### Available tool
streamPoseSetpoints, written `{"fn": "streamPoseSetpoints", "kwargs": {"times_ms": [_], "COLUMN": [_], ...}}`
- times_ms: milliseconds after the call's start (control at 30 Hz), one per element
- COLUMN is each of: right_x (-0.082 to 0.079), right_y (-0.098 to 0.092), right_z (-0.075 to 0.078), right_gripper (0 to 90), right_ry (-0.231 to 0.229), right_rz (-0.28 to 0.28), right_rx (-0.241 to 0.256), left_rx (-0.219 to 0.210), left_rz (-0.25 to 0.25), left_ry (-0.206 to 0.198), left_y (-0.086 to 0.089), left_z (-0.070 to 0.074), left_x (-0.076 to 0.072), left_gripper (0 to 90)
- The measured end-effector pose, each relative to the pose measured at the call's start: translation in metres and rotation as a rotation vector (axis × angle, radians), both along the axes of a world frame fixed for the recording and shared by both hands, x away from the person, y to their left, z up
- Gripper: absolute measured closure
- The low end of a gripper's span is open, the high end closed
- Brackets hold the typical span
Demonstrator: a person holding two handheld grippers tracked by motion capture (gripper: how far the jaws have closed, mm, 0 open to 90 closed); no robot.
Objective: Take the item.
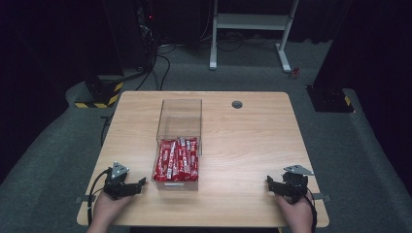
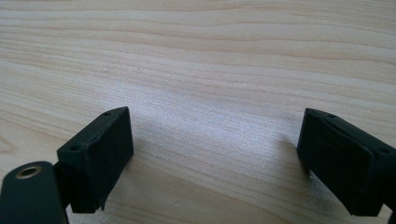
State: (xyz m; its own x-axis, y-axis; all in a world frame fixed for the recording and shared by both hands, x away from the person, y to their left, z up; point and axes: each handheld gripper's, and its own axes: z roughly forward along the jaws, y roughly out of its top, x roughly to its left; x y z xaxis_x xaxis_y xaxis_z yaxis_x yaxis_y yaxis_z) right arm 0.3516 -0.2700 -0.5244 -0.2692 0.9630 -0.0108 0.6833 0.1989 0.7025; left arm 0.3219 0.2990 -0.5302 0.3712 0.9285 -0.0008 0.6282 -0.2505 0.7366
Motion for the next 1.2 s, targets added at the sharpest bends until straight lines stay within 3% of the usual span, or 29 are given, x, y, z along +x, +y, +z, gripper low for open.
{"fn": "streamPoseSetpoints", "kwargs": {"times_ms": [867,1200], "right_x": [0.0003,-0.0042], "right_y": [-0.0004,-0.001], "right_z": [0.0003,0.0062], "right_gripper": [10.2,12.7], "right_ry": [0.005,-0.026], "right_rz": [0.009,0.029], "right_rx": [0.001,0.016], "left_rx": [0.002,0.002], "left_rz": [-0.002,-0.002], "left_ry": [-0.001,0.0], "left_y": [0.0001,0.0001], "left_z": [0.0001,0.0001], "left_x": [0.0001,0.0002], "left_gripper": [14.4,14.3]}}
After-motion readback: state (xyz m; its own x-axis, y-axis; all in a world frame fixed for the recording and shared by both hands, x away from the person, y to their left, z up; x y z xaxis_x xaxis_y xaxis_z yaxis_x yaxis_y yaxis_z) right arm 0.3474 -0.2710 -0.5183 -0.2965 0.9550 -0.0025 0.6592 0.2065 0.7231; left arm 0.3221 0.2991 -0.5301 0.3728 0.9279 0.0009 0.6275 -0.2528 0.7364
